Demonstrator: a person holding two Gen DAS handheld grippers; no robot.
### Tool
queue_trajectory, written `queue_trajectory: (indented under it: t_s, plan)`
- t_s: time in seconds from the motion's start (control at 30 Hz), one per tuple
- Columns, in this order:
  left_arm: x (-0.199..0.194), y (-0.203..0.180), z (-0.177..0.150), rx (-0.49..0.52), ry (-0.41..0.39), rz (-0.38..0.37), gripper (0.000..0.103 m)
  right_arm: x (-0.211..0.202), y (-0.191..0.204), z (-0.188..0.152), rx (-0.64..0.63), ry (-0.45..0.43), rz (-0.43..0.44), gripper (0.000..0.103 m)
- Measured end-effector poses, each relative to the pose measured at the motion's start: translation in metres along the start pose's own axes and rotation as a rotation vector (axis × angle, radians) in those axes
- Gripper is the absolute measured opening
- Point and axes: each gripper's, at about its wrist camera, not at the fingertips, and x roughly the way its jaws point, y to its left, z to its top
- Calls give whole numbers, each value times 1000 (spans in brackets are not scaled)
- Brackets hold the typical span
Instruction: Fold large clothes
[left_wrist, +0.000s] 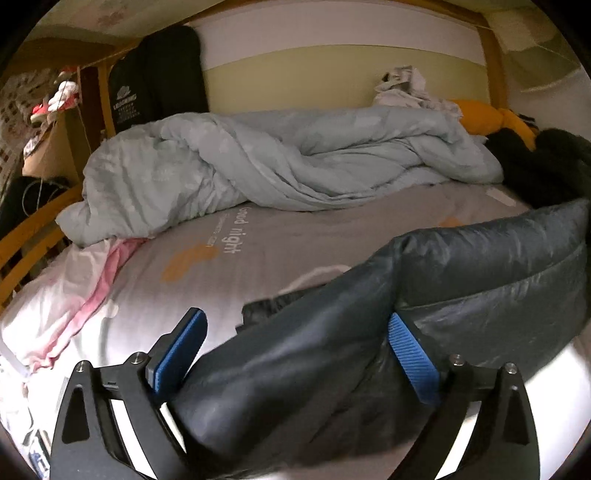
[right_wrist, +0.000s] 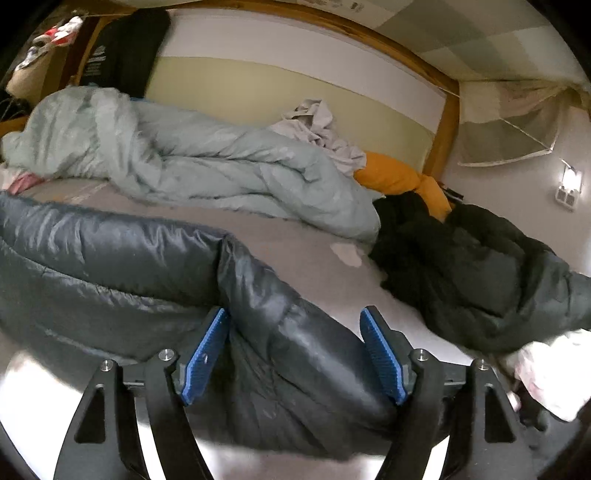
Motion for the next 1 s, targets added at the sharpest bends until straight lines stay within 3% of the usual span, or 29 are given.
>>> queue_trajectory:
  t_s: [0.13,0.2,0.33,0.47,0.6,0.7,0.73,0.87,1.0]
  plan:
    - [18,14,-6,-32,-14,-11,103,25,-5,-2,38,-9,18,76]
    - [25,19,-11,-28,-2,-36,103,32,-12,-7,42,-7,17,86]
    - [24,24,-13,-23,-18,-55,103,42,-37,-13,130,23,31,87]
    - [14,19,-12,5,-68,-26,103,48,-58,-19,216,64,39,87]
    - [-3,19,-11,12,-127,-33,103,44,-75,-25,279,72,137,87]
    - [-14,26,-9,-35,-149,-31,103,37,-91,-30,372,48,317,87]
    - [-18,29,-9,-50,-157,-39,103,35,-93,-29,381,44,339,87]
    - [-27,44,-9,-115,-145,-85,103,22,-89,-27,330,25,316,87]
    - [-27,56,-13,-176,-79,-157,103,12,-84,-30,300,47,321,87]
